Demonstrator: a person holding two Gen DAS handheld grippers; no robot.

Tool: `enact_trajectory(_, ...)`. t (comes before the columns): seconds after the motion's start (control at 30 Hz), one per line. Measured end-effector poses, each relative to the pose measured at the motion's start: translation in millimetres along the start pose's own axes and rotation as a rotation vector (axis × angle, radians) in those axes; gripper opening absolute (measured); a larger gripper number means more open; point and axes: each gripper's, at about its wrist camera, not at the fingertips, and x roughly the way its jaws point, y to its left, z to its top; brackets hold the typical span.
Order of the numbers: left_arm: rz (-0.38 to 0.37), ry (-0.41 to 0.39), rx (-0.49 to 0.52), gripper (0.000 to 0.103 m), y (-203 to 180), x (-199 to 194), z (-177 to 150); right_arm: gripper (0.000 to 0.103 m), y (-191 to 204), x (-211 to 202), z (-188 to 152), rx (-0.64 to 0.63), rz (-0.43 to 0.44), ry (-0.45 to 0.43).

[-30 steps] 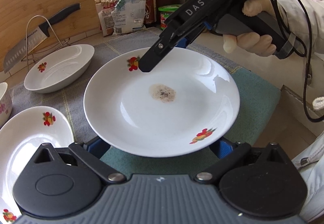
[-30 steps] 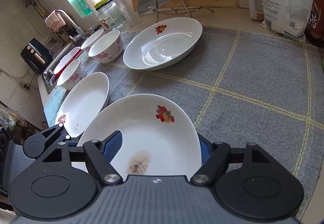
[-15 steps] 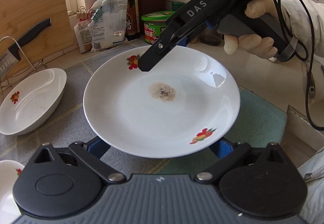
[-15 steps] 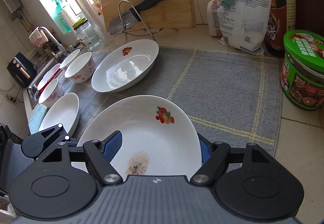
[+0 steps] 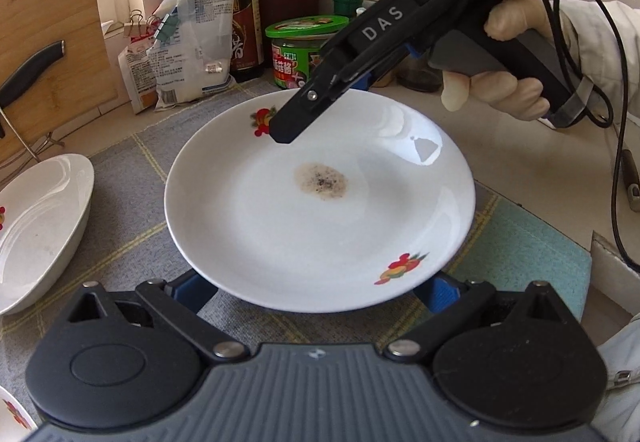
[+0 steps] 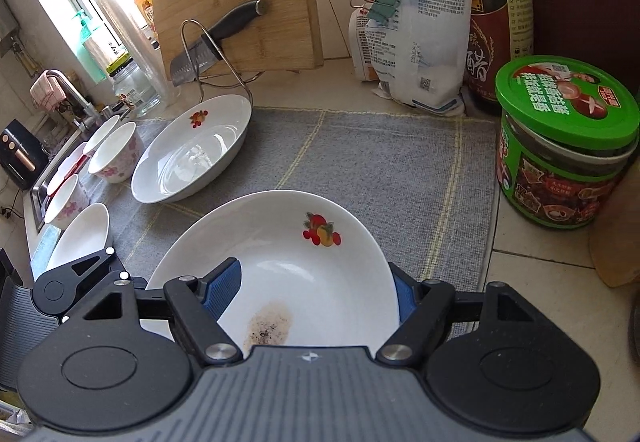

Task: Organize plates and bowls
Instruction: 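Lift the stained plate with the right tool and set it down on the mat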

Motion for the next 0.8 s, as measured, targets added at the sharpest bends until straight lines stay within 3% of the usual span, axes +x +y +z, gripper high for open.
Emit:
enact_trajectory(0.57, 0.0, 0.017, 0.004, 0.102, 1.1, 8.3, 1.7, 0.082, -10.7, 8.8, -5.4, 0.026, -0.006, 0.009)
enact_trajectory(0.7, 0.021, 0.019, -0.005, 0.102, 1.6, 6.0, -1.0, 0.1, -9.8, 6.2, -6.1, 0.02, -0.029, -0.006)
enact_trajectory(0.8, 0.034, 0.02, -0.024, 0.102, 3.6, -1.5, -3.4, 0.1, -10.1, -0.3, -6.2, 0.026, -0.047, -0.019)
